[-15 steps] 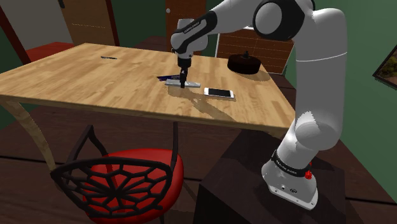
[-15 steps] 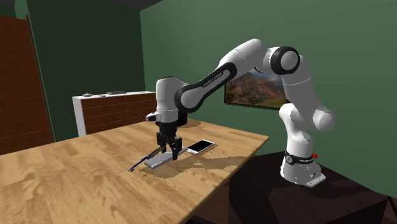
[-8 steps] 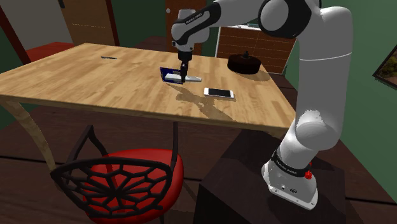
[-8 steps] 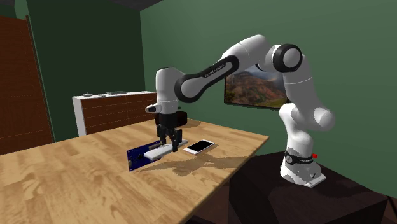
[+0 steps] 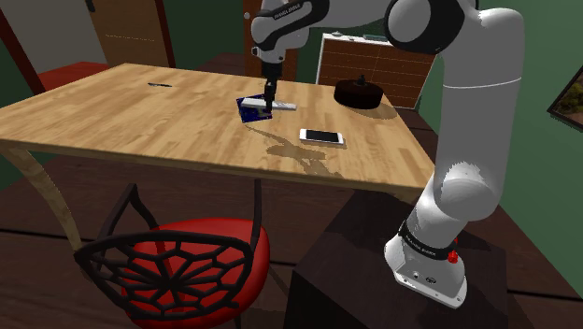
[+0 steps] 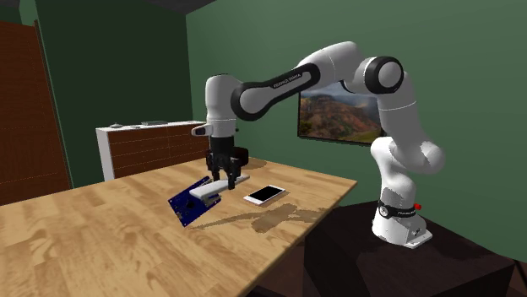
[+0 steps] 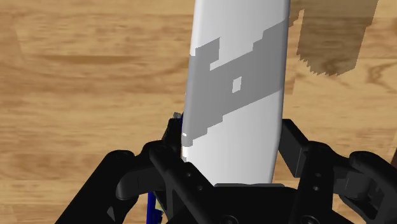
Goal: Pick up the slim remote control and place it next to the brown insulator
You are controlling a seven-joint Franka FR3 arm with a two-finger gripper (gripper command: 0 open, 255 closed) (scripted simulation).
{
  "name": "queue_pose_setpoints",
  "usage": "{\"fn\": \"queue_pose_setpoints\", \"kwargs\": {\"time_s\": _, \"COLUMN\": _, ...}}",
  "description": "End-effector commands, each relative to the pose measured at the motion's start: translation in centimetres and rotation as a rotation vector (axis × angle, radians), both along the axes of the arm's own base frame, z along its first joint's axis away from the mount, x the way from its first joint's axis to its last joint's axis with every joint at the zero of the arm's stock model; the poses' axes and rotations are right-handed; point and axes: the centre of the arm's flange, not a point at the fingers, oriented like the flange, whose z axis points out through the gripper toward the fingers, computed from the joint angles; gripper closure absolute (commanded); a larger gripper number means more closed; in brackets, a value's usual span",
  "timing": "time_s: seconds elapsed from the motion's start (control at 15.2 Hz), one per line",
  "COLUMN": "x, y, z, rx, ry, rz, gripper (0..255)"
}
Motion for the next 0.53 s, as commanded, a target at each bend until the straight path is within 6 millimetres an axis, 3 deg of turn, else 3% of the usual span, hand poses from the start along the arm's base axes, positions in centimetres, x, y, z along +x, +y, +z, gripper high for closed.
{"fn": "queue_pose_setpoints", "kwargs": {"time_s": 0.0, "x": -0.1, "y": 0.0, "z": 1.1, "rx": 0.000, "ry": 0.000, "rz": 0.000, "gripper": 255}}
{"fn": "queue_pose_setpoints", "kwargs": {"time_s": 0.46, "x": -0.1, "y": 0.0, "z": 4.8, "rx": 0.000, "ry": 0.000, "rz": 0.000, "gripper": 255}}
